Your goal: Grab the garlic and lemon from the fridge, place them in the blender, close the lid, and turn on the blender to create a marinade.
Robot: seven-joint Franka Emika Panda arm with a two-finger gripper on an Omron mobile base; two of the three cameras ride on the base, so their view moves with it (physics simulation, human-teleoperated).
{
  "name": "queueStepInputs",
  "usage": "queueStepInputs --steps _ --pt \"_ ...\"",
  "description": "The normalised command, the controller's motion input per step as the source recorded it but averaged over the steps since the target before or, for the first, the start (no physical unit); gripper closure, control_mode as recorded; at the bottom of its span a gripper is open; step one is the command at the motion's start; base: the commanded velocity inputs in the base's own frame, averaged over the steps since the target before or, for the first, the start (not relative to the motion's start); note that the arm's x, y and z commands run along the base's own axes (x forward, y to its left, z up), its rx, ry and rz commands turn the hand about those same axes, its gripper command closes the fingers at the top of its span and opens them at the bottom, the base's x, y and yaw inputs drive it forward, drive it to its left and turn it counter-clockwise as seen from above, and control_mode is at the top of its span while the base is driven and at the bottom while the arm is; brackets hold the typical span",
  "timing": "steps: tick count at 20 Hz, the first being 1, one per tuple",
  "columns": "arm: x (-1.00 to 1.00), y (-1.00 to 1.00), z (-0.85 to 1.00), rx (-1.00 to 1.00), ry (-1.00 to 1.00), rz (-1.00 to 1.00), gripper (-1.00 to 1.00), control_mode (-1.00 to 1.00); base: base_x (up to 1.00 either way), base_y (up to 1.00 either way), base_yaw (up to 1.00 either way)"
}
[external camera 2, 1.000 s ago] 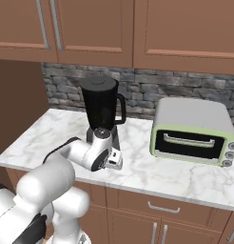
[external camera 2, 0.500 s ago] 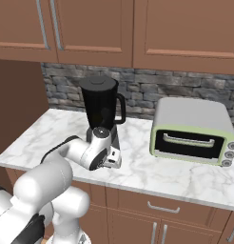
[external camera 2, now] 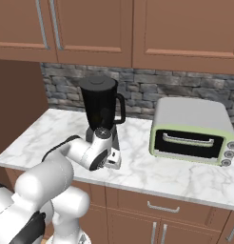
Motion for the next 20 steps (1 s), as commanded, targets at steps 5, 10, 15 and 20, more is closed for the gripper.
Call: queueStepInputs --steps 5,10,15,20 --pt "0.00 0.13 0.00 0.00 0.00 0.00 1.00 -1.00 0.00 0.00 0.00" --pt "0.00 0.01 -0.02 0.00 0.00 0.00 1.00 -1.00 0.00 0.00 0.00" --pt "0.00 0.00 0.00 0.00 0.00 0.00 1.00 -1.00 0.00 0.00 0.00" --pt "0.02 0.00 -0.19 -0.02 -0.03 0.00 1.00 -1.00 0.00 0.00 0.00"
